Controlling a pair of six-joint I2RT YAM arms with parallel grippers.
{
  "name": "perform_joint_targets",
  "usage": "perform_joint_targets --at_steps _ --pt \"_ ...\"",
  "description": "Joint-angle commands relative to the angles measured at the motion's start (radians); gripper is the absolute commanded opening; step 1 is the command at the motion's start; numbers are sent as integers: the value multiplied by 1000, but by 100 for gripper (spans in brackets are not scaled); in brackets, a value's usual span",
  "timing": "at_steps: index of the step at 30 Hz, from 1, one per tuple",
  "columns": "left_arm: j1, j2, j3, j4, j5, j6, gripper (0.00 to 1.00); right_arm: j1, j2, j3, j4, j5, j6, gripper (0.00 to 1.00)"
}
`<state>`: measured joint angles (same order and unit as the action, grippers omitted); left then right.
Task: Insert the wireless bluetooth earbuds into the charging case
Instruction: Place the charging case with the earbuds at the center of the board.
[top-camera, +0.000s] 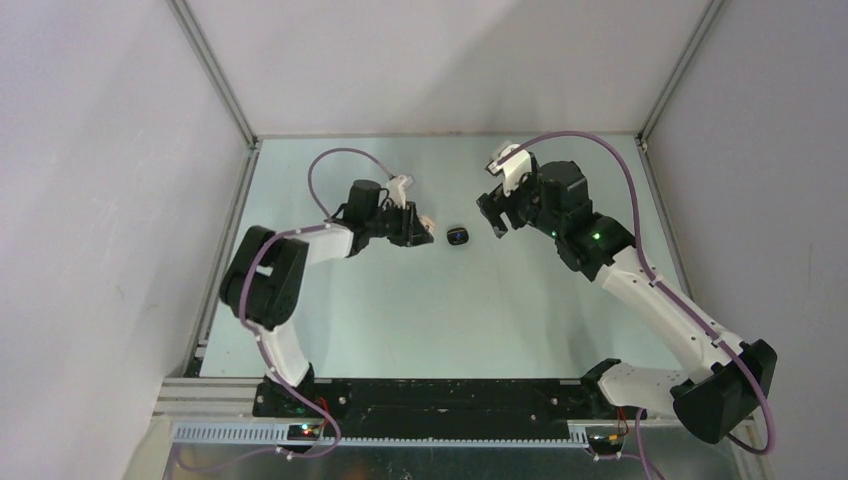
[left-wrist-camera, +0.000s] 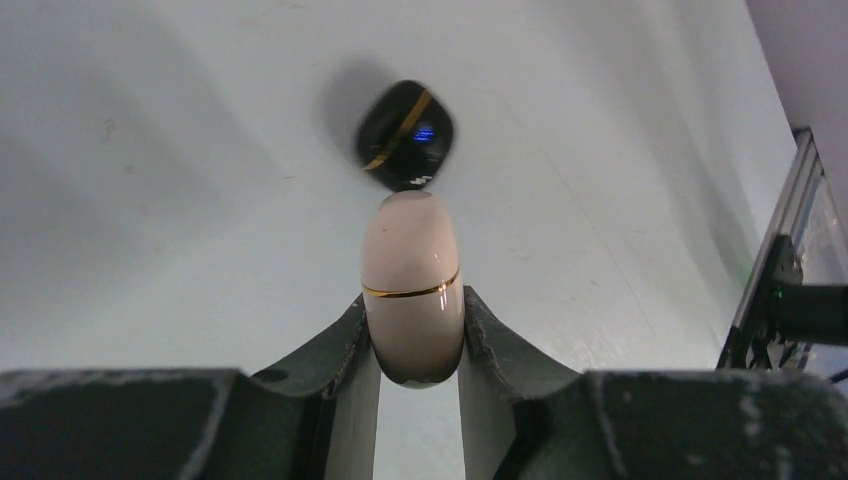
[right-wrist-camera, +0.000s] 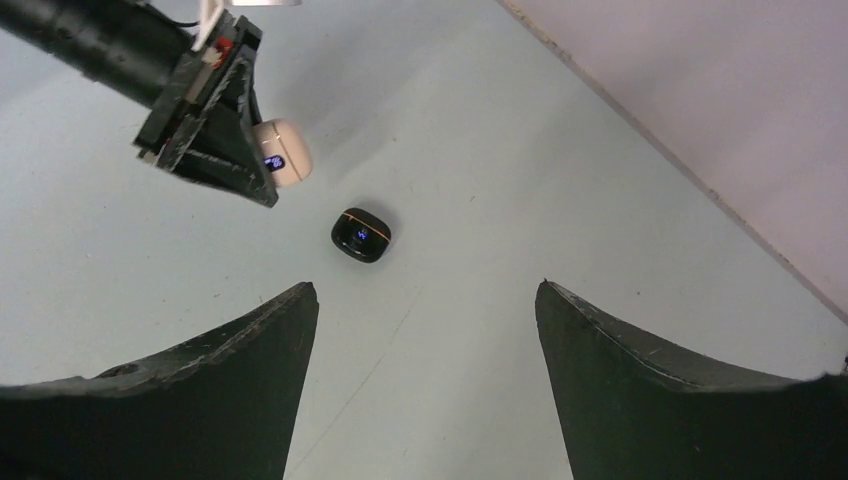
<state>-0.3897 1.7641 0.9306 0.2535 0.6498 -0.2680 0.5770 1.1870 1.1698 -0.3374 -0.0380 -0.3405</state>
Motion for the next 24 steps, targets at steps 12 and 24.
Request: perform_joint_targets --at_steps 12,24 --pt "63 213 218 -283 -20 -81 39 -3 -8 -7 61 21 5 85" --pt "77 213 244 -357 -10 -33 98 -3 -34 -6 63 36 -2 88"
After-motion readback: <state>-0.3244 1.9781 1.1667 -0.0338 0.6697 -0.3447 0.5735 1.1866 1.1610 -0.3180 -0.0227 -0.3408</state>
